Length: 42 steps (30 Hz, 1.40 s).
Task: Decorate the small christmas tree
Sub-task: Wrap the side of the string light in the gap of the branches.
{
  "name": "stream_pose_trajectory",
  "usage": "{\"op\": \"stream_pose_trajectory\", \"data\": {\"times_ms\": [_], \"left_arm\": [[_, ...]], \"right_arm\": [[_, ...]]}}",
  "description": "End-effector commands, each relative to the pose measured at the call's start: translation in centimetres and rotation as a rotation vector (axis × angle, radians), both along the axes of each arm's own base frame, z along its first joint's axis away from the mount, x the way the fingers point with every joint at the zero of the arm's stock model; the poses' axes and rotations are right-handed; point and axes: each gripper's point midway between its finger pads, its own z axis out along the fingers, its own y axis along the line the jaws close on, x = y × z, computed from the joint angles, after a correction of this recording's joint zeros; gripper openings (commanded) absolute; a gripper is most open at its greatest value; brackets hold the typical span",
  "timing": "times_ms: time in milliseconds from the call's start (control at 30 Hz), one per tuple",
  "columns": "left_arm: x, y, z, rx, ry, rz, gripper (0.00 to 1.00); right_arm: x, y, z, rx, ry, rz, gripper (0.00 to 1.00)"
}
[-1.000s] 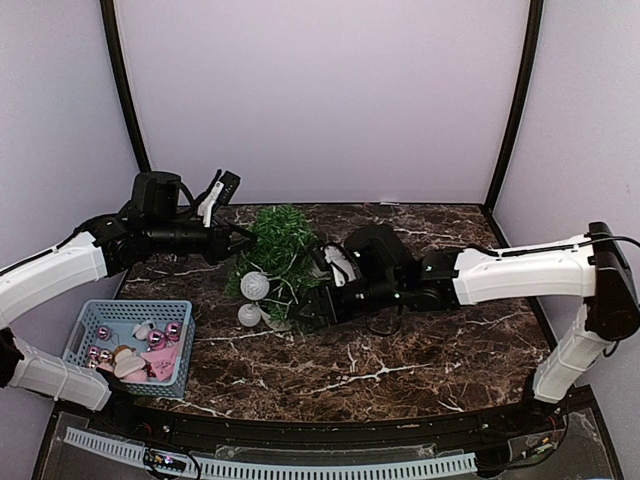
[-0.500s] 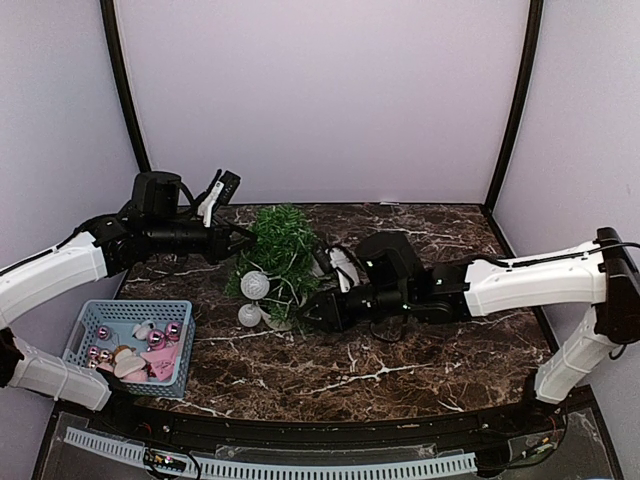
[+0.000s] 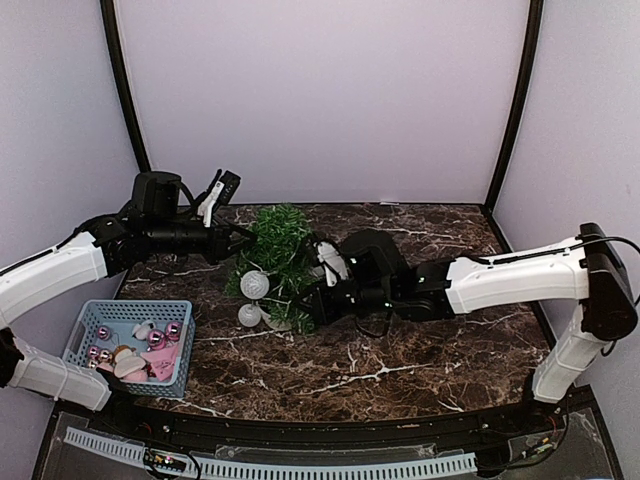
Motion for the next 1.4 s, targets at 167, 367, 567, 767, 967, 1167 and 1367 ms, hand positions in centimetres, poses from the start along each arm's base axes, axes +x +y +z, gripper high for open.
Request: {"op": "stream_pose_trajectory", "data": {"times_ms": [167, 367, 567, 767, 967, 1167, 1367], "left_arm": [[0.1, -0.1, 1.3, -0.013, -0.057, -0.003, 0.0], [0.1, -0.2, 1.3, -0.012, -0.056, -0.007, 0.0], [0.1, -0.3, 1.4, -0.015, -0.055, -0.011, 0.0], [0.1, -0.5, 1.3, -0.019, -0.046, -0.018, 0.0], [0.1, -0.5, 1.5, -0.023, -0.049, -0.018, 0.0], [0.1, -0.5, 1.6, -0.022, -0.054, -0.019, 0.0], [0.1, -0.4, 1.8, -0.023, -0.057, -0.012, 0.0]], "right_arm": [[2.5, -0.8, 5.1, 0.031, -0.237, -0.084, 0.0], [3.6, -1.2, 3.8, -0.084, -0.382, -0.061, 0.0], [3.6, -1.1, 2.6, -0.113, -0.437, -0.029, 0.0], [3.0, 0.1, 1.2, -0.076, -0.42, 0.018, 0.0], [2.6, 1.0, -0.3, -0.075, -0.391, 0.036, 0.01], [2.3, -0.2, -0.4, -0.096, -0.376, 0.019, 0.21], [1.0, -2.2, 1.5, -0.051, -0.337, 0.011, 0.41]]}}
